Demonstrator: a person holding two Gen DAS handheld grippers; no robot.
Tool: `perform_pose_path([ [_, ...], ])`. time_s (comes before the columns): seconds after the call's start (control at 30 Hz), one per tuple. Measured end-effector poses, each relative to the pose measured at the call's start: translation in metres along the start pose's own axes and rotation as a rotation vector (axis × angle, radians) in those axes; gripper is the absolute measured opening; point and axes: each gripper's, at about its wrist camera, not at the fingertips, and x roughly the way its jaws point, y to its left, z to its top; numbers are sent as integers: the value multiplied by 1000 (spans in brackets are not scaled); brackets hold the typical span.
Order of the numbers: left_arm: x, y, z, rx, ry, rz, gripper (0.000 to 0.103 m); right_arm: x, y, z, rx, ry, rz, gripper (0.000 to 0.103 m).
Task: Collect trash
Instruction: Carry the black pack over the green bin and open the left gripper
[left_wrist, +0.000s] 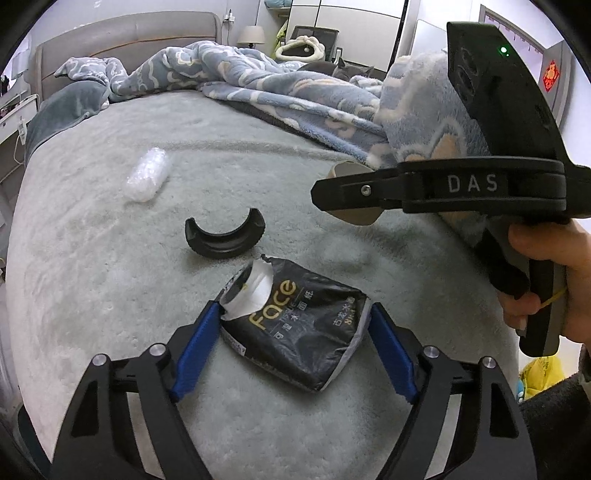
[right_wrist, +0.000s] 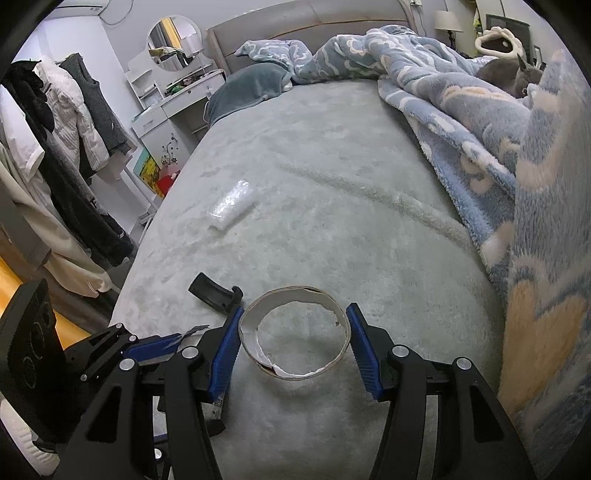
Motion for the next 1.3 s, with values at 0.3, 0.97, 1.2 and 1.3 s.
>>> perform_pose_path([
  [0.3,-20,20,7,-95,-59,18,79,-3,7,6,-2,-11,-6,57],
  [0.97,-79,117,-11,-328,-137,205,78,25,89,38,-65,-22,59,57],
  [1.2,-101,150,-27,-374,-128,269,78,41,129,45,-105,-11,93,57],
  [1.3,-108,163,-36,-387,-114,295,78,47,143,47,-115,-6,109,57],
])
